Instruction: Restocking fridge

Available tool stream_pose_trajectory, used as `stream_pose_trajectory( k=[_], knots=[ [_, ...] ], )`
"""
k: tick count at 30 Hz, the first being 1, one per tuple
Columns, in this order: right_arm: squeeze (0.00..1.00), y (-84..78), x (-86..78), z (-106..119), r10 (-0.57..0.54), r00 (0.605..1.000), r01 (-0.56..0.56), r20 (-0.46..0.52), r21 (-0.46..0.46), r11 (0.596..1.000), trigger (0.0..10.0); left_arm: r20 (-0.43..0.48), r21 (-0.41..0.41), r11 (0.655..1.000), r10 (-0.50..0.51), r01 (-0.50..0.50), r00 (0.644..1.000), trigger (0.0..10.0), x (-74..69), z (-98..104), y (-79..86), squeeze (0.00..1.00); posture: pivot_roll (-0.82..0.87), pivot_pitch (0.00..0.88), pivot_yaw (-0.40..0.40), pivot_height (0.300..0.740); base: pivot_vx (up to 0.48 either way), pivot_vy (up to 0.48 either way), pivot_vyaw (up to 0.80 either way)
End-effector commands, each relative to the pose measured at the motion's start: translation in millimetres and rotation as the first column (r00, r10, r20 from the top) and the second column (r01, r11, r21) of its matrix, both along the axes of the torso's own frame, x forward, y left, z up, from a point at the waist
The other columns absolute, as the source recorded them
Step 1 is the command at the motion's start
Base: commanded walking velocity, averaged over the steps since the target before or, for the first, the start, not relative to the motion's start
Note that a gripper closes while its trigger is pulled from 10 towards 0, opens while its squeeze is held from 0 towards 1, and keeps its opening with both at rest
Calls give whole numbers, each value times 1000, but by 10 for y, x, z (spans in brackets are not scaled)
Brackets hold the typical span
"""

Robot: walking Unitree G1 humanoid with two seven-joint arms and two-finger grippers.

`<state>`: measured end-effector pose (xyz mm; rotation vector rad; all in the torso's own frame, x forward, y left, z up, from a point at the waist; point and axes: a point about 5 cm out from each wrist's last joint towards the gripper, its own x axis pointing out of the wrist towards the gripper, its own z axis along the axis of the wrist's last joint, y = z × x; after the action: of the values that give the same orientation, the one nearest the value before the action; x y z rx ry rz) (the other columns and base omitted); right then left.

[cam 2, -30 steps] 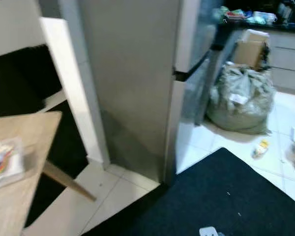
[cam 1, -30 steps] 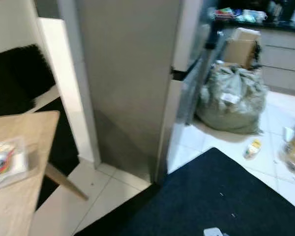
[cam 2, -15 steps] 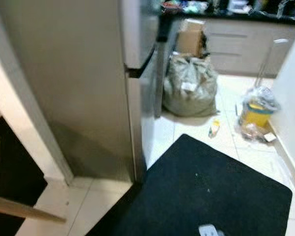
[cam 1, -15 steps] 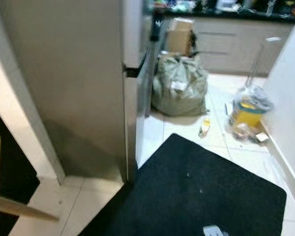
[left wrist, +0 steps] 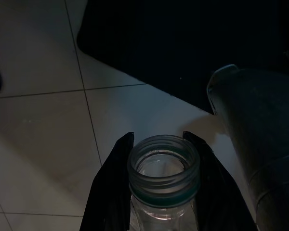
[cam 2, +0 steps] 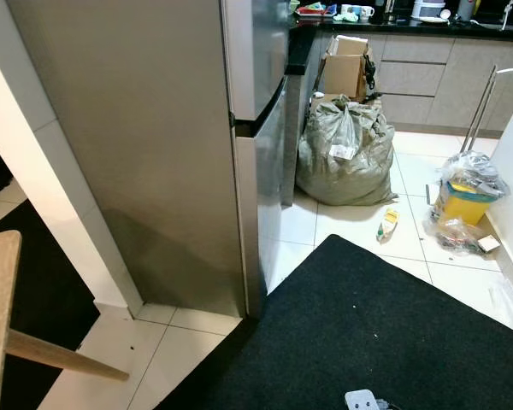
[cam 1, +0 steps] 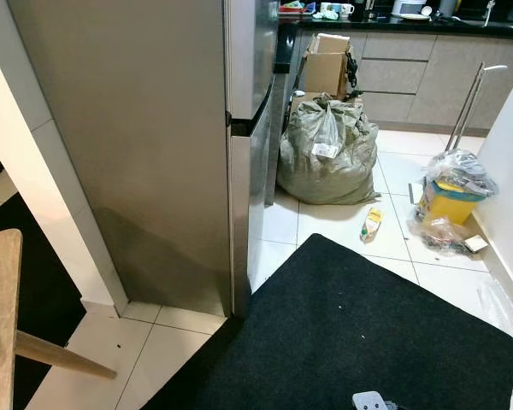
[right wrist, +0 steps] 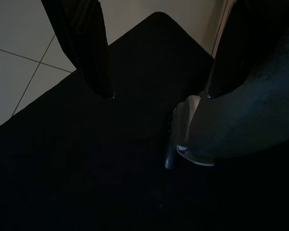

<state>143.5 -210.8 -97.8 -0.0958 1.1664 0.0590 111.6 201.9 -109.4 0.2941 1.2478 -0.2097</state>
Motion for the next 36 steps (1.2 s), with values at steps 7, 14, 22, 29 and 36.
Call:
stream_pose_trajectory(
  k=[7, 14, 22, 29, 36],
  knots=[
    [0, -21, -24, -5, -17, 1000, 17, -3, 1, 1000, 10000, -19, 2, 1000, -22, 22, 1000, 10000, -32, -9, -2, 0, -24, 0, 5, 740, 0, 0, 0],
    [0, -19, -15, -2, -12, 1000, 12, -1, 3, 1000, 10000, -23, 3, 999, -32, 32, 999, 10000, -41, -9, 13, 0, -20, 0, 6, 740, 69, 0, 0],
    [0, -20, -8, 1, -9, 1000, 9, 0, 2, 1000, 10000, -23, 2, 999, -37, 37, 999, 10000, -38, -7, 17, 0, -20, 0, 6, 740, 300, 0, 0],
    [0, -14, -16, -3, -12, 1000, 12, -2, 6, 1000, 10000, -25, -5, 999, -41, 41, 999, 10000, -38, -8, 8, 0, -22, 0, 7, 740, 356, 0, 0],
    [0, -5, -29, -9, -13, 1000, 13, -6, 9, 1000, 10000, -27, -8, 999, -40, 40, 999, 10000, -48, -11, 4, 0, -22, 0, 7, 740, 359, 0, 0]
  ],
)
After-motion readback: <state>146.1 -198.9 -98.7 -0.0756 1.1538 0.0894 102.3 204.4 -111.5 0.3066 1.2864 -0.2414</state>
